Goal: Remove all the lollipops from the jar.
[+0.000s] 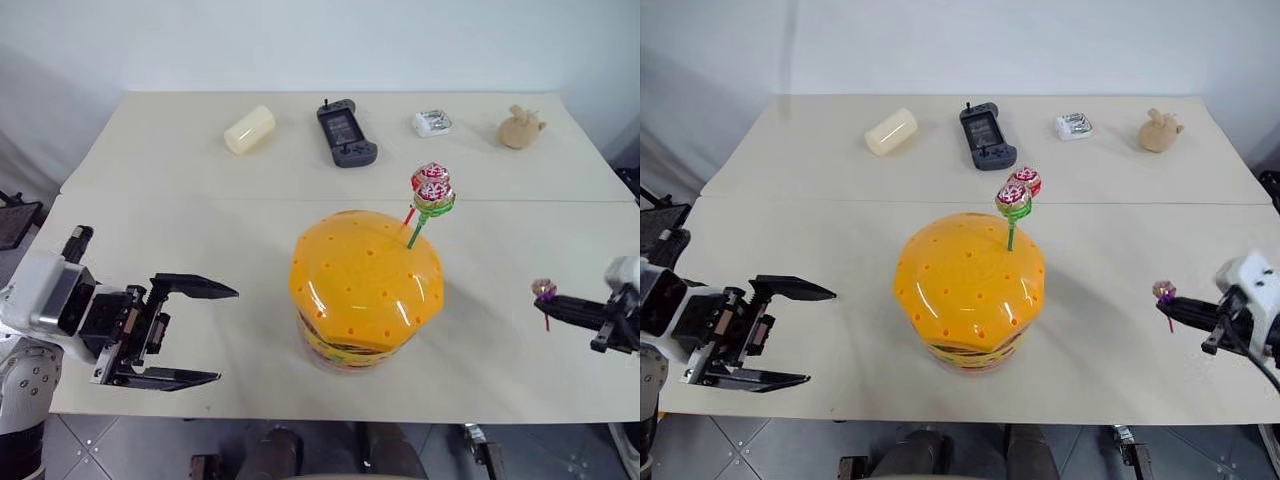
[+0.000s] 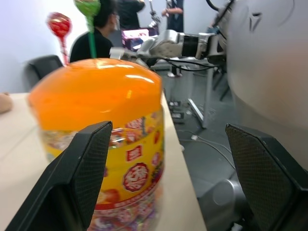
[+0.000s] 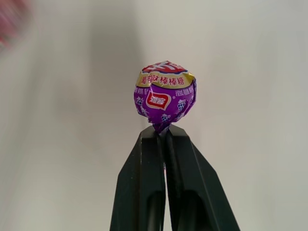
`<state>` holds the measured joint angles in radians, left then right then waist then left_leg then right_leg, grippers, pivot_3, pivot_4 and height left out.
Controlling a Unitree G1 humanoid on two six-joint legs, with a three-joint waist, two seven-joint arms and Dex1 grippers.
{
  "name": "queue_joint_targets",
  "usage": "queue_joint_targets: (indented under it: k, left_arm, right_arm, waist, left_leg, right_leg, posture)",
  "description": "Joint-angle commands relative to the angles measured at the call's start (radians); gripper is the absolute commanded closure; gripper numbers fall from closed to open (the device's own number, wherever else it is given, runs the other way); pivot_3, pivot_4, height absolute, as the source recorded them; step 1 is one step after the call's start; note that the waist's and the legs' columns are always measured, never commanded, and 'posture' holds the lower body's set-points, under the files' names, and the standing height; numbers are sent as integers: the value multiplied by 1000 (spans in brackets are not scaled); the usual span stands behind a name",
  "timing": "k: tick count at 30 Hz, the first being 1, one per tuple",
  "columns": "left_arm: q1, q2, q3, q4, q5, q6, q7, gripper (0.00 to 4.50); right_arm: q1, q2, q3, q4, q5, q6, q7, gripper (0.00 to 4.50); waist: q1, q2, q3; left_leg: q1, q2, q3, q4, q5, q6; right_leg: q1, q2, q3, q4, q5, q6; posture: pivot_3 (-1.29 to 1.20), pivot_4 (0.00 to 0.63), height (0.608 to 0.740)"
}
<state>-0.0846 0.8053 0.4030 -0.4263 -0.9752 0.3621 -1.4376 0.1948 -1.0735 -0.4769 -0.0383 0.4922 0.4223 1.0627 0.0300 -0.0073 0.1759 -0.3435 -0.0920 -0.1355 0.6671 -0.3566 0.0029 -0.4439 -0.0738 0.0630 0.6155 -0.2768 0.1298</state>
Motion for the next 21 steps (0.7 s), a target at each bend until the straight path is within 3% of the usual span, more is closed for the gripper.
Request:
queue_joint_targets:
  k: [1, 4, 7, 12, 17, 21]
  left_arm:
    - [9, 13, 6, -45, -11, 3, 11, 503]
    - [-2, 15, 18, -36, -23, 11, 26, 503]
    - [-46, 26, 36, -3, -59, 44, 62, 503]
    - [-269, 64, 49, 175, -126, 146, 185, 503]
    - [-538, 89, 23, 437, -136, 260, 242, 503]
    - [-665, 125, 1, 570, -134, 377, 205, 503]
  right_arm:
    - [-14, 25, 8, 45, -23, -18, 3, 4477]
    - [-12, 33, -1, 37, -1, -5, 46, 3758]
    - [-2, 40, -21, 14, 8, -40, 89, 2767]
    - [-126, 110, -108, -67, 184, -51, 130, 1121]
    - [-250, 152, -91, -270, 399, 59, 93, 1121]
    - [-395, 155, 17, -455, 565, 160, -5, 1121]
  waist:
    - [-4, 0, 0]
    - [-7, 1, 0]
    - [-6, 0, 0]
    - [-5, 0, 0]
    - [-8, 0, 1]
    - [-16, 0, 1]
  left_leg:
    - [0, 0, 0, 0, 0, 0]
    - [0, 0, 0, -1, 0, 0]
    - [0, 1, 0, -1, 0, 0]
    - [1, 0, 0, 0, 0, 0]
    - [2, 2, -1, -1, 0, -2]
    - [0, 2, -1, 0, 0, -2]
  right_leg:
    - [0, 0, 0, 0, 0, 0]
    - [0, 0, 0, 0, 0, 0]
    - [0, 1, 0, 0, 0, 0]
    - [0, 1, 0, 1, 0, 0]
    - [0, 2, 0, 3, 0, -1]
    - [-2, 2, -1, 3, 0, -1]
  posture:
    - [0, 150, 740]
    - [0, 150, 740]
    - [0, 150, 740]
    - [0, 150, 740]
    - [0, 150, 740]
    - [0, 150, 740]
